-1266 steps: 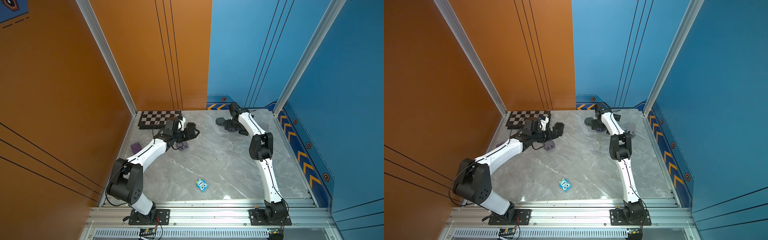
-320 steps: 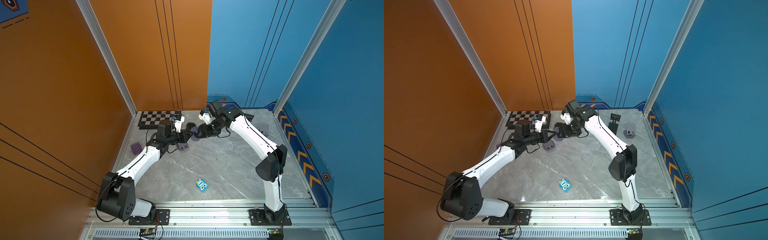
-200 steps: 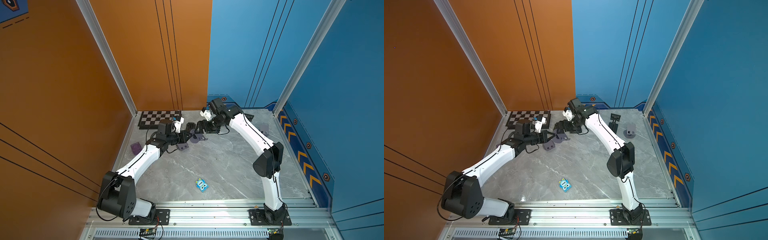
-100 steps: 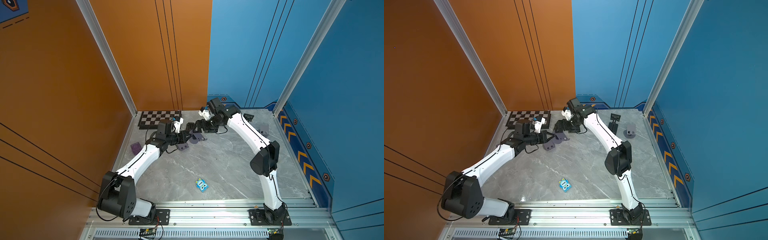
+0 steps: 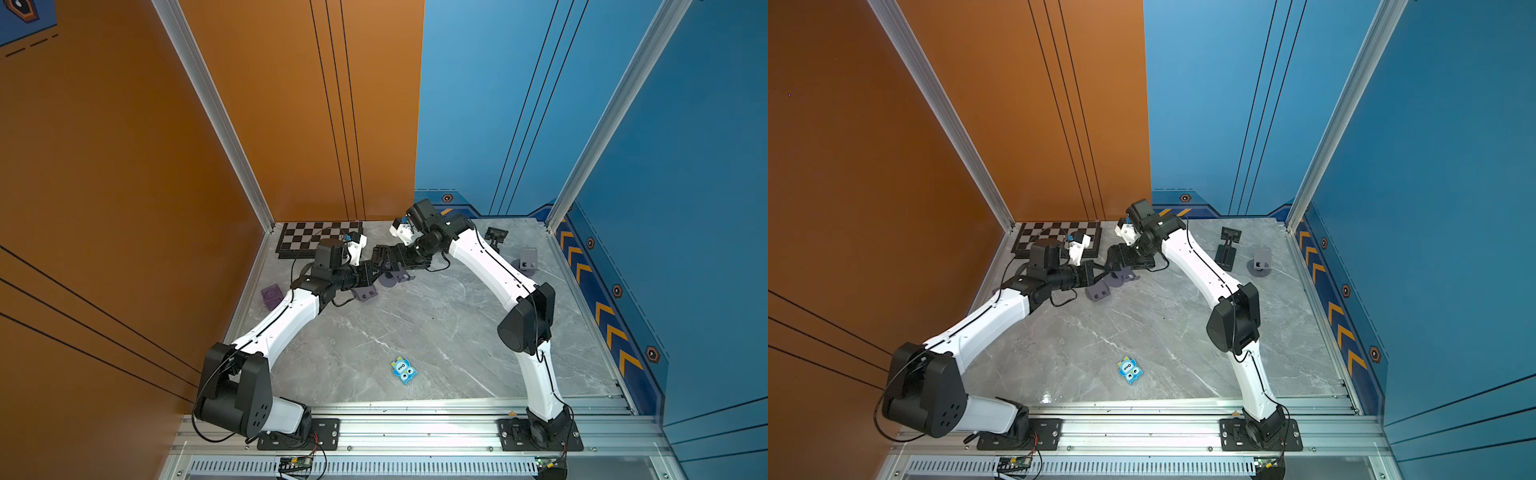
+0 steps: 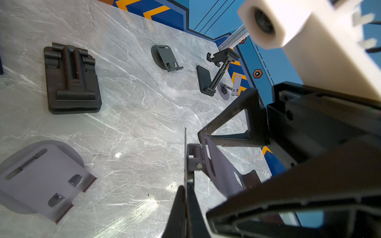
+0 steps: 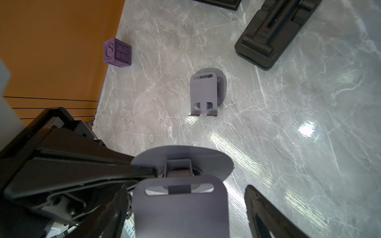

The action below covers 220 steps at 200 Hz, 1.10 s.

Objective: Open the phone stand

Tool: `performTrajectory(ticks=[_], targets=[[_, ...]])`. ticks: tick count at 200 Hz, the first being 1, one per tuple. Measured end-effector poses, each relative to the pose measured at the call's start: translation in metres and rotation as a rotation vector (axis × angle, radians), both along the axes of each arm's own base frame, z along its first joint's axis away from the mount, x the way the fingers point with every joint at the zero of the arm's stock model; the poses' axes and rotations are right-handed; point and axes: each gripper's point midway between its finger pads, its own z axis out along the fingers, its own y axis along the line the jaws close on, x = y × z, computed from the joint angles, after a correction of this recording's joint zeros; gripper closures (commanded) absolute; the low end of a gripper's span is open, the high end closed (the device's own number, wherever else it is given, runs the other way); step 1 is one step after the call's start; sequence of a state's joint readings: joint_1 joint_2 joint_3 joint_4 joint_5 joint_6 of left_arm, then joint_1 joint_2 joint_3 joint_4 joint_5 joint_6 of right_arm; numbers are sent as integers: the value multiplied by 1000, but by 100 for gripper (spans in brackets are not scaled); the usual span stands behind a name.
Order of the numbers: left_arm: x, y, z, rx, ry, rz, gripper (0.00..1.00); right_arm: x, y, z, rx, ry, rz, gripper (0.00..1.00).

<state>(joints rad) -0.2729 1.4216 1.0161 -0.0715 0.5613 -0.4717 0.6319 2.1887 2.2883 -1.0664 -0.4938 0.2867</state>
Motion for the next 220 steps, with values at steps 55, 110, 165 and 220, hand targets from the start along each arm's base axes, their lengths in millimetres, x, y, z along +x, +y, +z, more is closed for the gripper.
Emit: performTrajectory(ticks=[55, 110, 165, 220], targets=[[0, 0, 0, 0, -1, 0, 100, 1, -2, -4, -47, -43, 7, 28], [1, 0, 1, -2, -7, 1, 100, 5, -3, 1, -63, -69, -7, 62], [4, 1, 2, -19, -15, 16, 100, 8, -5, 5, -70, -86, -18, 67], [4, 6, -3, -58, 19, 54, 100, 8, -2, 3, -104, -121, -27, 69]])
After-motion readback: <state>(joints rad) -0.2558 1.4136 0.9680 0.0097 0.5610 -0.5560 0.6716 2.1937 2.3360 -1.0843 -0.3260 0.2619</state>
